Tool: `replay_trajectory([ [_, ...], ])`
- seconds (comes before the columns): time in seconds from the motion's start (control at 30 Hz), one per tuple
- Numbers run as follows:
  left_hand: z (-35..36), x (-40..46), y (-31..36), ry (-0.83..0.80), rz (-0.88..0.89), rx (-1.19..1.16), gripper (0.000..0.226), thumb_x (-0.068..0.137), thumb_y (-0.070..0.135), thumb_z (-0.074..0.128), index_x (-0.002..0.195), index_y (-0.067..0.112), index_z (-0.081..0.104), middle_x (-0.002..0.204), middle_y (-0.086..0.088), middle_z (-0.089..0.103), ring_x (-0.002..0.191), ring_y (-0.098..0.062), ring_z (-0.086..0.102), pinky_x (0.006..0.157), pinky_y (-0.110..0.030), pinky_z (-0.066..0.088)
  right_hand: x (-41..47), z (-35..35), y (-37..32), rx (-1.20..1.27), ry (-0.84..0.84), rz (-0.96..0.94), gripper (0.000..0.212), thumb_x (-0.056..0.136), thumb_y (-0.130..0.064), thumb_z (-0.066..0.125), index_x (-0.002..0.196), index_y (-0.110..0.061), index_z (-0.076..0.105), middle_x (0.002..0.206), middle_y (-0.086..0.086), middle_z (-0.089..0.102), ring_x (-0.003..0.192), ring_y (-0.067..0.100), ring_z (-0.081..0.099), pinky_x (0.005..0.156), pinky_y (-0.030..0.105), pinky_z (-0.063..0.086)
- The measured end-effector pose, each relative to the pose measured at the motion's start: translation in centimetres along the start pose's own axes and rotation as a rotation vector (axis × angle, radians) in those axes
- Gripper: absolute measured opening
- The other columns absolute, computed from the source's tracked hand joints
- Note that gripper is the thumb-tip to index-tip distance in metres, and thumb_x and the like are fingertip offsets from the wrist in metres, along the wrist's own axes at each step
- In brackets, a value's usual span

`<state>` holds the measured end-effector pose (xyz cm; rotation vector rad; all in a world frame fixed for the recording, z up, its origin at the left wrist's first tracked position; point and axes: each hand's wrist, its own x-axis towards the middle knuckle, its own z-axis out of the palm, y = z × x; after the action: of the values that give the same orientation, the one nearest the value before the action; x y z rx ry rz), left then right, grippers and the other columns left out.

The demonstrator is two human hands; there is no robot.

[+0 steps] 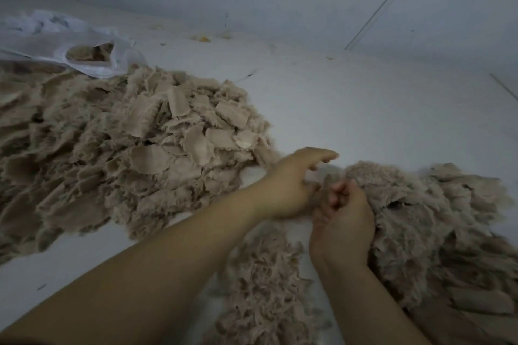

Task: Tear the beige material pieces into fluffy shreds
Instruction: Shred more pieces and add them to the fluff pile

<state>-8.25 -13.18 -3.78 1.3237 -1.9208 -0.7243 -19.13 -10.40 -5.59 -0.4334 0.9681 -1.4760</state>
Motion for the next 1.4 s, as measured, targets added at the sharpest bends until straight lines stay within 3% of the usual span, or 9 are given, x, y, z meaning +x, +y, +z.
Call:
replay_trajectory([
  [0.17,1.6,3.3,0.6,-0.388,0.255,0.201,0.065,0.088,-0.008,0.057,0.147,0.014,0.041,0.154,-0.011,0.035,0.143,-0.023,0.031,0.120,-0.035,0.021,0.0,-0.2,-0.1,0.036,0.104,-0.024,0.050,0.103,-0.026,0.048,0.053,-0.024,0.049,0.053,-0.006,0.038,0.046,0.009,0.033,0.047,0.026,0.027],
  [0.27,1.4,4.3,0.9,-0.555,0.222,0.338,0.035,0.081,-0.002,0.062,0.108,0.018,0.057,0.119,-0.003,0.057,0.111,-0.024,0.052,0.098,-0.045,0.044,0.1,-0.2,0.0,0.046,0.138,-0.021,0.053,0.100,-0.020,0.050,0.047,-0.025,0.050,0.053,-0.006,0.042,0.050,0.011,0.037,0.054,0.030,0.031],
  [0.4,1.4,4.2,0.4,-0.424,0.235,0.459,0.035,0.082,0.008,0.064,0.114,0.021,0.060,0.122,0.004,0.054,0.109,-0.019,0.045,0.094,-0.043,0.040,0.0,0.2,-0.2,0.092,0.116,-0.028,0.049,0.100,-0.016,0.049,0.052,-0.024,0.059,0.055,-0.006,0.050,0.052,0.009,0.044,0.051,0.022,0.040],
  [0.6,0.8,0.6,-2.0,-0.166,0.264,0.356,0.017,0.089,0.005,0.058,0.104,0.007,0.065,0.108,-0.008,0.059,0.097,-0.022,0.049,0.086,-0.042,0.044,-0.1,0.1,-0.2,0.036,0.012,-0.042,0.024,0.107,-0.022,0.041,0.110,-0.020,0.065,0.085,-0.001,0.077,0.071,0.008,0.069,0.060,0.018,0.052],
  [0.77,-1.5,-3.3,-2.8,-0.041,0.258,0.347,0.007,0.083,-0.008,0.060,0.084,-0.004,0.066,0.087,-0.016,0.058,0.082,-0.026,0.053,0.073,-0.044,0.046,-0.5,0.4,0.5,-0.009,-0.122,0.100,0.028,0.108,-0.025,0.041,0.113,-0.012,0.064,0.105,0.005,0.077,0.096,0.017,0.074,0.070,0.021,0.059],
  [0.97,-1.0,-6.4,-3.1,0.163,0.121,0.308,0.026,0.088,0.003,0.066,0.113,0.006,0.067,0.103,-0.007,0.063,0.098,-0.018,0.052,0.088,-0.027,0.044,-0.5,0.8,0.5,-0.003,-0.152,0.154,0.035,0.108,-0.031,0.040,0.134,-0.013,0.055,0.122,0.004,0.067,0.113,0.018,0.067,0.093,0.029,0.053],
  [1.2,-0.4,-5.7,-2.8,0.270,-0.152,0.234,0.035,0.084,0.018,0.072,0.117,0.013,0.060,0.099,0.002,0.055,0.090,-0.010,0.050,0.080,-0.027,0.045,-0.6,0.9,0.3,0.057,-0.130,0.165,0.035,0.108,-0.029,0.039,0.136,-0.012,0.053,0.124,0.006,0.066,0.113,0.018,0.066,0.091,0.030,0.053],
  [1.33,-0.1,-4.0,-2.1,0.230,-0.142,0.313,0.007,0.080,0.013,0.068,0.080,0.016,0.062,0.076,0.006,0.048,0.078,-0.018,0.049,0.074,-0.037,0.047,-0.6,0.9,0.3,0.088,-0.157,0.171,0.036,0.108,-0.030,0.039,0.136,-0.012,0.052,0.125,0.007,0.066,0.114,0.019,0.066,0.091,0.032,0.054],
  [1.4,0.2,-3.9,-2.5,0.281,-0.184,0.214,0.021,0.081,0.009,0.069,0.070,0.022,0.057,0.067,0.013,0.045,0.070,-0.014,0.047,0.069,-0.032,0.046,-0.4,0.8,0.3,0.096,-0.167,0.171,0.037,0.108,-0.029,0.040,0.138,-0.011,0.050,0.125,0.007,0.065,0.115,0.019,0.065,0.091,0.031,0.053],
])
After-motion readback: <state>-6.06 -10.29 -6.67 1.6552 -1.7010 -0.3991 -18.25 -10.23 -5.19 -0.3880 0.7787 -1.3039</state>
